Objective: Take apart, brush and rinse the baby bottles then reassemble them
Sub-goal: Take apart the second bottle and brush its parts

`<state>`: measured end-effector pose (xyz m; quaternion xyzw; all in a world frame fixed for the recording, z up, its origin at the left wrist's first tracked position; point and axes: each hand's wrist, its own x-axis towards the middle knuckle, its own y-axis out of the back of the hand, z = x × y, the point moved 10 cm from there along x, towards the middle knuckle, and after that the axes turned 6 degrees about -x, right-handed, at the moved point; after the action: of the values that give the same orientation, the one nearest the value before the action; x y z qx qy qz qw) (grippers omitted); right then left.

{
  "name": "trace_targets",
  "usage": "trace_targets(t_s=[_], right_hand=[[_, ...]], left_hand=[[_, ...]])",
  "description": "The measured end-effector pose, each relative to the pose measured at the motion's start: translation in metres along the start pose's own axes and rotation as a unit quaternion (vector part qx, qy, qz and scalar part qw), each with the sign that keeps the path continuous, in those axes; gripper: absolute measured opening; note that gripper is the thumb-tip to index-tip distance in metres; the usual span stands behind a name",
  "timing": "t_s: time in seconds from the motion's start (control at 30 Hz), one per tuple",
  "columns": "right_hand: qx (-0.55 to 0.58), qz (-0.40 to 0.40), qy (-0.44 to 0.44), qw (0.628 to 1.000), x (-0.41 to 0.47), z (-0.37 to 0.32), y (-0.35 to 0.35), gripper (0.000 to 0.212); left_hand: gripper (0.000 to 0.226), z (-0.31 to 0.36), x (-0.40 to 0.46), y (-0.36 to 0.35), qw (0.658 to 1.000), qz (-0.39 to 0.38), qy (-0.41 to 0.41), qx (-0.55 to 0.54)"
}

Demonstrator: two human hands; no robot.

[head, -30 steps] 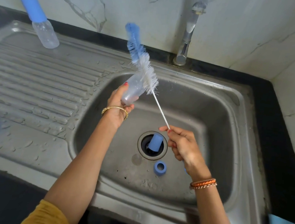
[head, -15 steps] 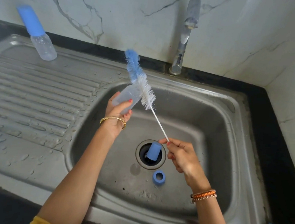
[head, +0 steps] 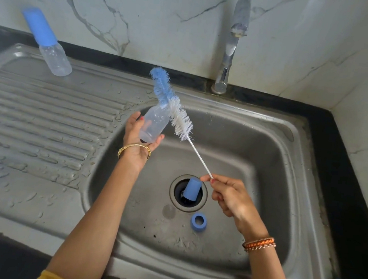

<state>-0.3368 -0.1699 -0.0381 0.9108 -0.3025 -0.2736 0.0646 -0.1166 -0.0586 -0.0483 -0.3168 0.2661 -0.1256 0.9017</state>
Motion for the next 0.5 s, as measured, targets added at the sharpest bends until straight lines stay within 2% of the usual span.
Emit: trace_targets(t_s=[0.1, 0.27, 0.37, 0.5], right_hand=[[0.003, 0.016, -0.002, 1.0, -0.001, 0.0, 0.002, 0.027], [-0.01, 0.004, -0.001, 1.0, -0.002, -0.003, 0.0, 0.028], [-0.013, -0.038, -0.017, 0.999, -0.002, 0.002, 0.0, 0.031], [-0.024, -0.041, -0.026, 0.999, -0.001, 0.006, 0.004, 0.032]], left_hand=[[0.015, -0.007, -0.001, -0.002, 0.999, -0.008, 0.029, 0.013], [0.025, -0.004, 0.004, -0.004, 0.998, -0.011, 0.013, 0.059], [0.002, 0.0, 0.006, -0.002, 0.999, -0.009, 0.028, -0.011], [0.009, 0.006, 0.006, 0.004, 0.999, -0.012, 0.02, -0.049]])
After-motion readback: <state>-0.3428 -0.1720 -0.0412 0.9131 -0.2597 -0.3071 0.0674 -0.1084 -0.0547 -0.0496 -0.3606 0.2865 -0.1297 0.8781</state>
